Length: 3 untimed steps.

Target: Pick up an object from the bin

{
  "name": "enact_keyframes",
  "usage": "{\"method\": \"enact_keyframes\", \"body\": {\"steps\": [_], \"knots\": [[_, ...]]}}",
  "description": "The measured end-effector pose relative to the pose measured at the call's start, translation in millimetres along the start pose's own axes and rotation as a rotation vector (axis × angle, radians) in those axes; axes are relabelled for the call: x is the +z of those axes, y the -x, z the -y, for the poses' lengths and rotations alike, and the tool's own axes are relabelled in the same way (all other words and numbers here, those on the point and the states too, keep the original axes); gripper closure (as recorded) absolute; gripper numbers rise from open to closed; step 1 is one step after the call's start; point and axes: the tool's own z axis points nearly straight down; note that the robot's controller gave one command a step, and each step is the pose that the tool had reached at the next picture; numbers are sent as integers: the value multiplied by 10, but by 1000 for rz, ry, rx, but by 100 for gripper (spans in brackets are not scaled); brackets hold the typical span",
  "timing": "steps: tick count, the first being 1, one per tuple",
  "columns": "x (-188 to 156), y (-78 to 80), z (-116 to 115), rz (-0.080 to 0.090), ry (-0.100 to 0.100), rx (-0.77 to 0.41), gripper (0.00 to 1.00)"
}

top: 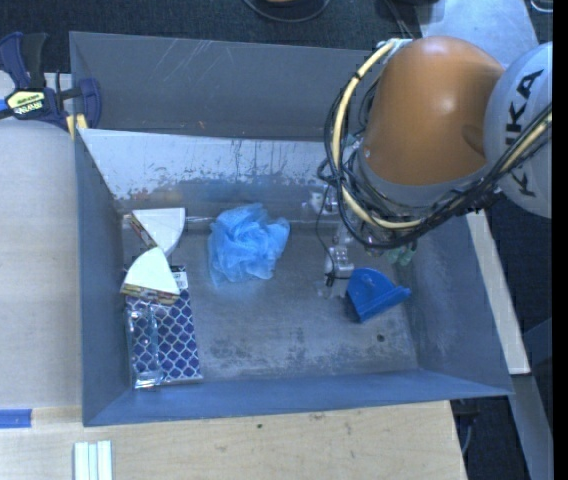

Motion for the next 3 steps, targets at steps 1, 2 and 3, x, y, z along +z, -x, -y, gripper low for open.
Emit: {"method": "enact_keyframes", "body": {"steps": [1,2,3], "knots": [[-49,13,4,9,0,2,0],[574,477,-245,11,0,-162,0],[681,539,-279,10,0,-187,0]]}}
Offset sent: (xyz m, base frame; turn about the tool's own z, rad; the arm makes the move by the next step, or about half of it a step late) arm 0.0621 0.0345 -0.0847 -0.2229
